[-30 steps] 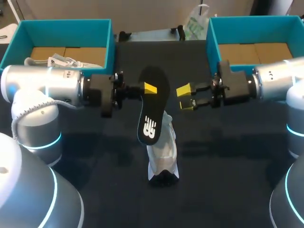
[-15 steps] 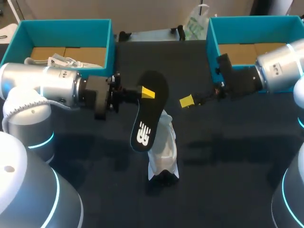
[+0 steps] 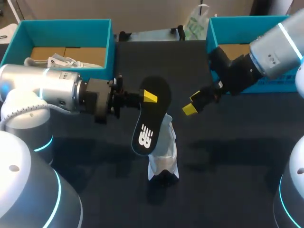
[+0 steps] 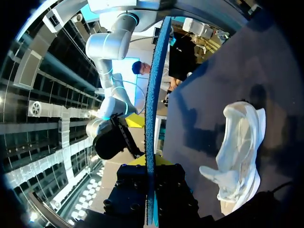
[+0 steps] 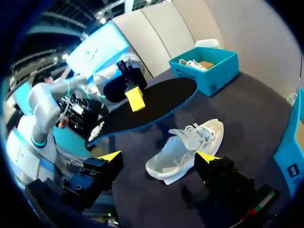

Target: Take the shoe out of the shoebox, open the shoe tongue, remove and reinsert the insole, then place the shoe into the shoebox

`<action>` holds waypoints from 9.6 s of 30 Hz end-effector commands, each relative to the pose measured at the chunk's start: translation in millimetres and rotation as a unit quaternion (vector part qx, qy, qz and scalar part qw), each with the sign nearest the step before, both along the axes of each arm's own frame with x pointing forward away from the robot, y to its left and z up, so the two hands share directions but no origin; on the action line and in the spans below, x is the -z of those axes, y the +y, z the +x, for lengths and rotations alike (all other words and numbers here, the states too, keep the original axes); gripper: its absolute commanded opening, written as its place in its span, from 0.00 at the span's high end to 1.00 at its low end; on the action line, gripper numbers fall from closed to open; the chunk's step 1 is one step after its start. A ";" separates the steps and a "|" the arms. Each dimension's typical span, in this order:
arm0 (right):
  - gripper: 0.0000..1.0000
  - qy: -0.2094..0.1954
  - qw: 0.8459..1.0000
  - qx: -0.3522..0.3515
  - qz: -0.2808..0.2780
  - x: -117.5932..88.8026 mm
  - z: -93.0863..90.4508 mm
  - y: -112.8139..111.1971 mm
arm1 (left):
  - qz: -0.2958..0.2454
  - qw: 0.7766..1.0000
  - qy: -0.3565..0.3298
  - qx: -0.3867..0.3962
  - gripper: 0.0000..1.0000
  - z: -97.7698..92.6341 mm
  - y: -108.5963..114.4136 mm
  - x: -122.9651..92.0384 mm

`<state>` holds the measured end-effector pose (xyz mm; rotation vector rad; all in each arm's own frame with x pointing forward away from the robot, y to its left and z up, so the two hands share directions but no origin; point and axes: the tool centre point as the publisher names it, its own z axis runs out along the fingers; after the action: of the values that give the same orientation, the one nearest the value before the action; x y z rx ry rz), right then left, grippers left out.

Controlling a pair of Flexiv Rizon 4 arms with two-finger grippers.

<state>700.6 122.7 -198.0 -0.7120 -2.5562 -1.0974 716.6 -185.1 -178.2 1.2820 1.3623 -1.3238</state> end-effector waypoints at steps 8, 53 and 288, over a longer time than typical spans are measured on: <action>0.00 -0.065 0.991 -0.062 -0.102 1.9 -24.9 -31.5 | 0.018 0.999 0.030 -0.011 1.00 -64.8 10.0 -14.5; 0.00 -0.153 0.958 -0.190 -0.150 83.8 -57.1 -19.4 | -0.056 0.970 0.235 0.020 1.00 -128.6 3.9 39.8; 0.00 -0.139 0.953 -0.210 -0.169 178.8 -11.7 16.7 | -0.004 0.911 0.411 -0.046 0.69 -41.5 -19.9 157.2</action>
<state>690.0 138.8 -376.0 -0.0563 -2.9759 -0.6668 678.1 -206.3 -337.4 0.6237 1.9295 -1.9029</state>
